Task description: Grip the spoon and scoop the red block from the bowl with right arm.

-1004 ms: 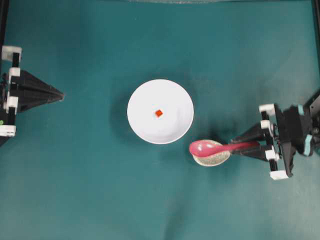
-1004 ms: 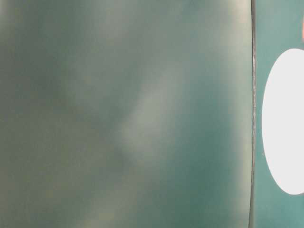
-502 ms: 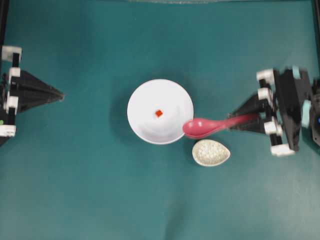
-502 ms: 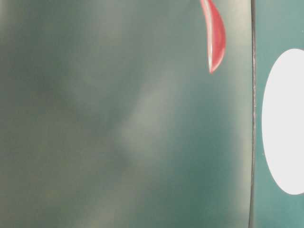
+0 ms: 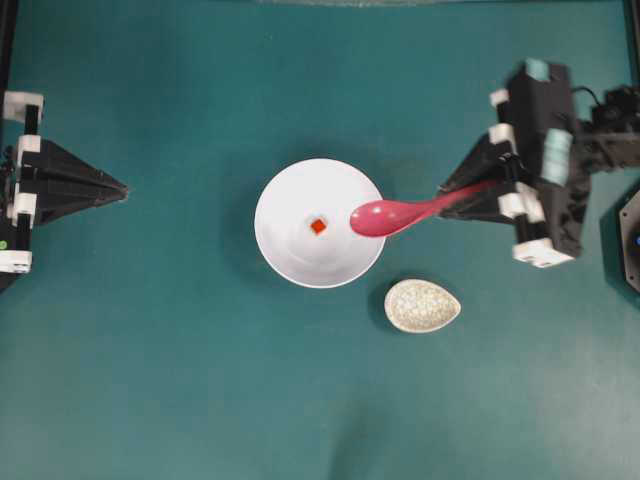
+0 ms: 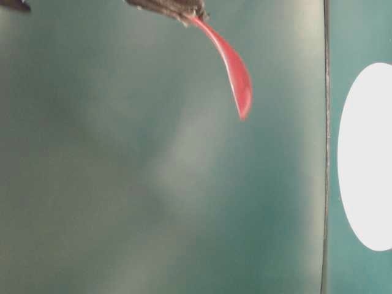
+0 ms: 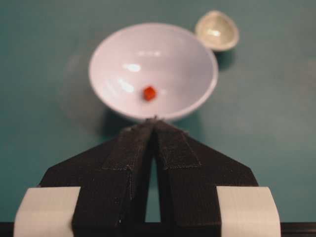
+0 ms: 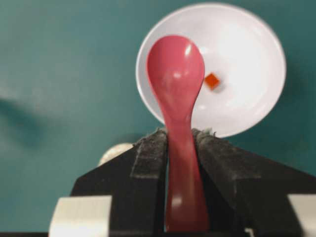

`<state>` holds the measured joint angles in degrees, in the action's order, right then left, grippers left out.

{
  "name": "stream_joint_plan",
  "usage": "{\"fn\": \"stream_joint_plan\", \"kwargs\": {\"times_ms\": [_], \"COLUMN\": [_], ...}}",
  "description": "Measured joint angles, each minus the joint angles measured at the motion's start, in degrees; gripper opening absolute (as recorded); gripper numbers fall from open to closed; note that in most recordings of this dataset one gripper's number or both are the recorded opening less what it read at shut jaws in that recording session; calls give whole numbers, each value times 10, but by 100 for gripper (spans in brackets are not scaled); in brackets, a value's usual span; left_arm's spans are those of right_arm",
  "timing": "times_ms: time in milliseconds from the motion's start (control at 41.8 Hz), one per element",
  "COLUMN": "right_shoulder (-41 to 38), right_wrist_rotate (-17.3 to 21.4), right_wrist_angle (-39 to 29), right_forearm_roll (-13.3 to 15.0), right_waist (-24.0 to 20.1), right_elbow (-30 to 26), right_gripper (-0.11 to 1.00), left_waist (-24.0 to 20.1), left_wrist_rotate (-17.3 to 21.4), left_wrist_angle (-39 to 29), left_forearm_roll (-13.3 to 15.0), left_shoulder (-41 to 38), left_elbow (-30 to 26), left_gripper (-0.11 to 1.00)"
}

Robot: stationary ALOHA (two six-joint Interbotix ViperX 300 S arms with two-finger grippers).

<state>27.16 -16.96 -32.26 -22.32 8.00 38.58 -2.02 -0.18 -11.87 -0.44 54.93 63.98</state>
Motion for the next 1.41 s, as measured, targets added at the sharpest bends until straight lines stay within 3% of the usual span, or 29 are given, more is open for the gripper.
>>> {"fn": "stream_joint_plan", "kwargs": {"times_ms": [191,430,526,765,1123,1410], "right_shoulder": [-86,-189,-222,-275,-279,-197], "right_wrist_rotate": [99,186,192,193,198,211], "right_wrist_angle": [-75,-150,-161,-162,-174,-236], "right_forearm_roll": [15,87,96,99,99,99], "right_waist": [11,11,11,-3,-9,-22], "right_elbow": [-63,-149,-166,-171,-183,-214], "right_gripper": [24,20,2,2,2,2], "left_waist": [1,1,1,1,1,0], "left_wrist_rotate": [0,0,0,0,4,4], "left_wrist_angle": [0,1,0,0,0,0], "left_forearm_roll": [1,1,0,1,0,0], "left_shoulder": [0,0,0,0,0,0], "left_elbow": [0,0,0,0,0,0], "left_gripper": [0,0,0,0,0,0]}}
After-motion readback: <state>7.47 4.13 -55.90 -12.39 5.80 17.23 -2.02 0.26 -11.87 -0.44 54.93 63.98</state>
